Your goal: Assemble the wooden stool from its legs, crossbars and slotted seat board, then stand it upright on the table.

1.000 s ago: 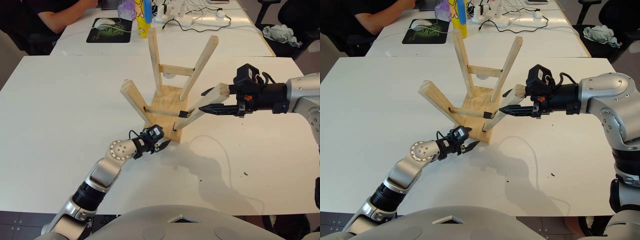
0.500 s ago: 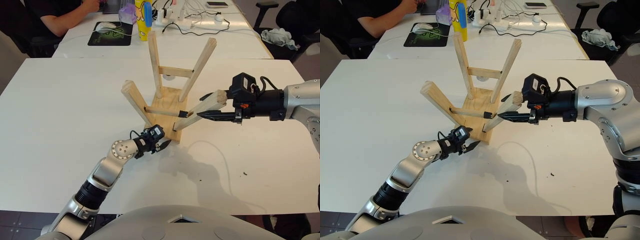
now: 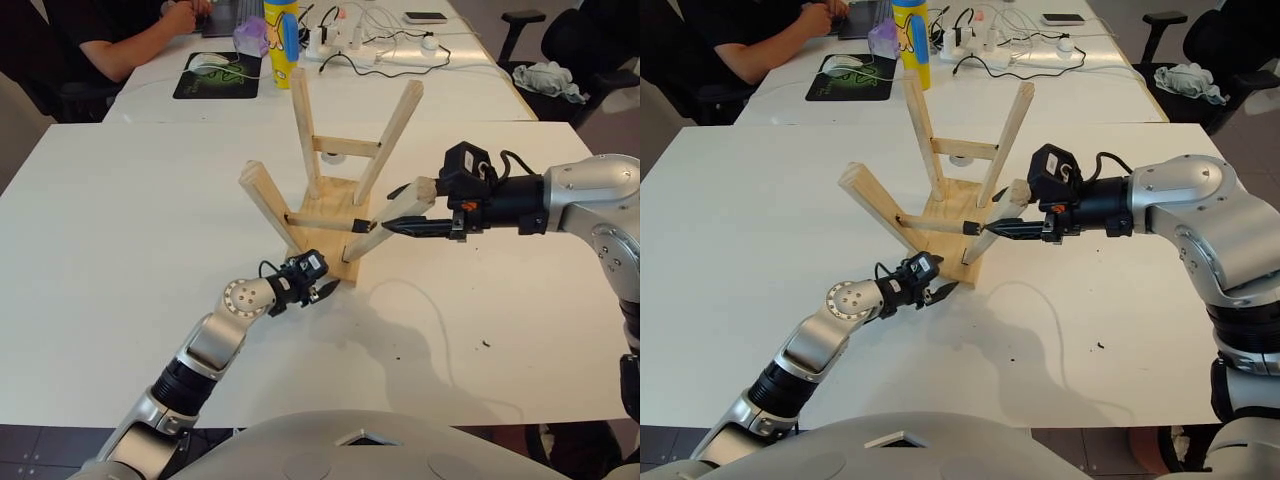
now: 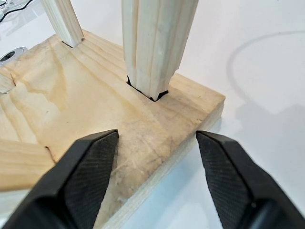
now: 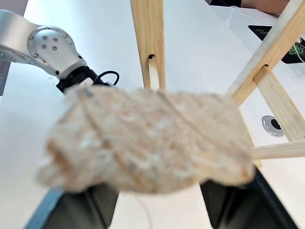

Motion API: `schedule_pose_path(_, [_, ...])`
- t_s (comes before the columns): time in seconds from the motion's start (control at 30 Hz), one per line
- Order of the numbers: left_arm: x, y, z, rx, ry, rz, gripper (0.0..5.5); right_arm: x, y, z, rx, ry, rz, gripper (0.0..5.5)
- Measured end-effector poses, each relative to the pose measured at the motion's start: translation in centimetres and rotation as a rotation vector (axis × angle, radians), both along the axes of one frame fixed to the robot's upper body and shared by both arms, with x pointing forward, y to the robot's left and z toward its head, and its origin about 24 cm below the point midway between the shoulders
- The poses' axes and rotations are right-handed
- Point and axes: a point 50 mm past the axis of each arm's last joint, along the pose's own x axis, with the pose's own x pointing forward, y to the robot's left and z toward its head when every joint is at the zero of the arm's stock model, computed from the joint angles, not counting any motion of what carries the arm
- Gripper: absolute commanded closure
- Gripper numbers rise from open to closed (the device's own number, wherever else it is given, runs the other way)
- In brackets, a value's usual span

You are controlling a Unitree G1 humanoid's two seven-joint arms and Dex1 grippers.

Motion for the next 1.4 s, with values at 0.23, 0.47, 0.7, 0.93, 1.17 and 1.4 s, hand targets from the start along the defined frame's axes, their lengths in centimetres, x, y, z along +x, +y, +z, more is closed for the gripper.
schedule_pose_path(0.23, [0.0,-0.1,0.0,-0.003,-0.001,0.003,2.47,0.5,0.6,0.2,-0.043,-0.003,0.035,3.45])
schedule_pose_path(0.47, [0.7,0.0,0.0,0.009,-0.020,0.042,2.47,2.6,1.1,-0.8,0.028,0.022,0.017,3.45])
schedule_pose_path(0.7, [1.0,0.1,0.0,0.013,-0.028,0.048,2.47,3.2,0.4,-2.5,0.259,0.069,-0.050,3.42])
schedule_pose_path(0.93, [1.2,0.2,0.2,0.021,-0.034,0.033,2.47,2.9,0.2,-3.6,0.406,0.068,-0.088,3.38])
schedule_pose_path(1.17, [1.1,0.4,0.1,0.030,-0.018,-0.004,2.47,1.7,0.5,-4.3,0.406,0.042,-0.065,3.37])
schedule_pose_path(1.4, [1.3,0.5,0.1,0.038,-0.016,-0.018,2.47,1.8,0.9,-5.0,0.490,0.076,-0.081,2.62])
